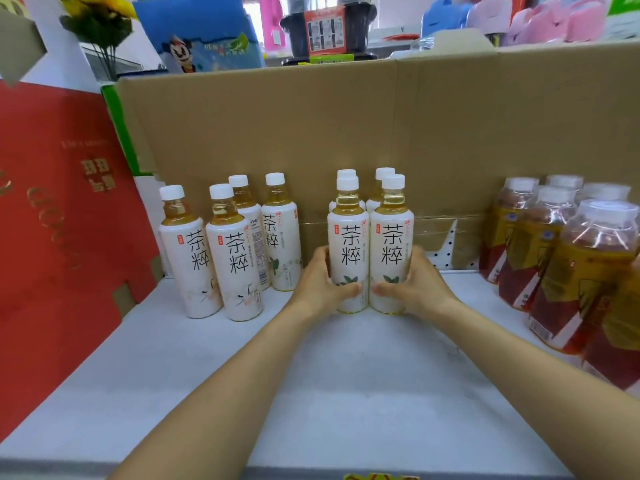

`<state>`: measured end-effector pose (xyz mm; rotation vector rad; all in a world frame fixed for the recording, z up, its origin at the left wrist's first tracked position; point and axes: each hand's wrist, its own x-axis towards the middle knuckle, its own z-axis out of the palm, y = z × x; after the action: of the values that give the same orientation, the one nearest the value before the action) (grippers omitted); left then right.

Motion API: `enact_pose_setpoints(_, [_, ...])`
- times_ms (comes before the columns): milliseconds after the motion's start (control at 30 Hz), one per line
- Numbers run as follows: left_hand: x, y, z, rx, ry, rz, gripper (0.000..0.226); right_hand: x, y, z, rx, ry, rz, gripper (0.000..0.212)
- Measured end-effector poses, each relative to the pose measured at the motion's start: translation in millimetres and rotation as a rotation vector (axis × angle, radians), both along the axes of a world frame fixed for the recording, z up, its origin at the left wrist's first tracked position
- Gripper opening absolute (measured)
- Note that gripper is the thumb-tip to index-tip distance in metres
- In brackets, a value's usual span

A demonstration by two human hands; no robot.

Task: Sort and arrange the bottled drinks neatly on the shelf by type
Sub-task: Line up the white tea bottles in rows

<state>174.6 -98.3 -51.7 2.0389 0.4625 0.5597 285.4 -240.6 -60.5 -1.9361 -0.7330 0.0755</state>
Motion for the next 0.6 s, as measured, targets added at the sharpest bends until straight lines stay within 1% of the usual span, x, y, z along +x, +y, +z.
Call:
enact_pose_setpoints(33, [-5, -2, 3, 0.024, 0.010, 0.007, 0.083, -5, 0, 1, 0.011, -0.054, -0.052, 0.087])
enact_pose_setpoints(67, [-13, -3, 5, 0.072, 0.003, 0.023, 0.083, -11, -2, 4, 0.031, -0.154, -0.116, 0.091])
enact_pose_setpoints(133, [-37, -2, 10, 0.245, -0.087, 0.072, 0.074, -27, -6, 11, 0.125, -0.476, -0.187, 0.090])
enact_pose_setpoints(167, [-54, 1, 13, 0.369, -0.179, 0.105, 0.065, -38, -7, 17, 0.180, -0.636, -0.179, 0.085])
enact_pose_setpoints(200, [-71, 6, 17, 0.497, -0.287, 0.143, 0.054, -50, -7, 24, 0.227, -0.752, -0.135, 0.081])
enact_pose_setpoints(233, [-88, 13, 21, 0.602, -0.382, 0.185, 0.046, -61, -2, 27, 0.257, -0.823, -0.068, 0.076])
enact_pose_setpoints(267, [-103, 24, 25, 0.671, -0.455, 0.234, 0.042, -70, 7, 30, 0.270, -0.854, 0.011, 0.074])
enact_pose_setpoints(300, [-114, 38, 27, 0.690, -0.501, 0.286, 0.040, -79, 19, 32, 0.269, -0.847, 0.092, 0.072])
enact_pose_setpoints(367, [-128, 70, 32, 0.604, -0.535, 0.395, 0.040, -98, 49, 39, 0.230, -0.738, 0.223, 0.070])
enact_pose_setpoints(433, [-131, 102, 36, 0.465, -0.508, 0.504, 0.043, -112, 82, 46, 0.161, -0.558, 0.314, 0.071])
enact_pose_setpoints(467, [-131, 115, 38, 0.375, -0.458, 0.528, 0.049, -114, 99, 48, 0.130, -0.444, 0.345, 0.074])
enact_pose_setpoints(533, [-129, 135, 43, 0.191, -0.345, 0.501, 0.063, -114, 129, 50, 0.110, -0.190, 0.397, 0.080])
enact_pose_setpoints(600, [-127, 146, 46, 0.078, -0.279, 0.432, 0.071, -109, 151, 47, 0.101, -0.023, 0.425, 0.085])
